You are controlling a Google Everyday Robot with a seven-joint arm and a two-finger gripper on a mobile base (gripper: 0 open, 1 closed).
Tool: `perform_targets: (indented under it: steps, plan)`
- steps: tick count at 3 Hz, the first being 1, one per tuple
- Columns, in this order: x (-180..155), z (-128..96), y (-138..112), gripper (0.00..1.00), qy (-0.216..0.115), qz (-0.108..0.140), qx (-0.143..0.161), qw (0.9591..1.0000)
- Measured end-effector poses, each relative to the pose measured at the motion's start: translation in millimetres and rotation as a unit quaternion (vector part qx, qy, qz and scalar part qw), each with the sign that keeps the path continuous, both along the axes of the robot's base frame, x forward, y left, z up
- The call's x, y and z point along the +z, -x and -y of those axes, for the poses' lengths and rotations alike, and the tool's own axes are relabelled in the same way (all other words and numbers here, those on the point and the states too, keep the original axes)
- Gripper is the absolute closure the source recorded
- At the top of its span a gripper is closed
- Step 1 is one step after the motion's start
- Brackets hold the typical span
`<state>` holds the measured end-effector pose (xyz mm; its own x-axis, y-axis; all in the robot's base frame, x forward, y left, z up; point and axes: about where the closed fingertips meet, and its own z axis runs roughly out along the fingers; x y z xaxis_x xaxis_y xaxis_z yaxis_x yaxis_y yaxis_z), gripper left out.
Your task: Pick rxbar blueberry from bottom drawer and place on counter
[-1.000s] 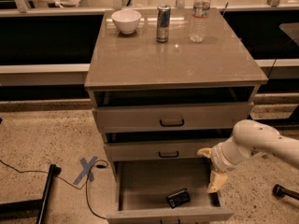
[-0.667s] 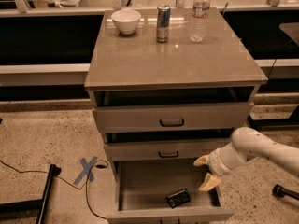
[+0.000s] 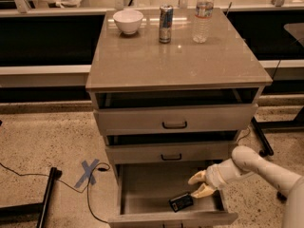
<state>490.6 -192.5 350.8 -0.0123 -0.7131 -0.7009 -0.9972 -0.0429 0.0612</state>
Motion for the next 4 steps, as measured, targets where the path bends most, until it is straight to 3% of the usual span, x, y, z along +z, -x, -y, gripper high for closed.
perform_targets:
  steps: [1, 2, 3, 4]
  plan:
    - [-43.7, -12.3, -12.2, 0.53, -0.073, -0.004, -0.004, 0.9973]
    - [-72.3, -20.1, -29.4, 0.45, -0.11, 0.022, -0.009, 0.9936]
    - [-85.7, -15.4, -38.0, 0.4, -0.119, 0.054, -0.013, 0.9914]
    - [-96.0, -14.1, -41.1, 0.39, -0.121, 0.07, -0.012, 0.9902]
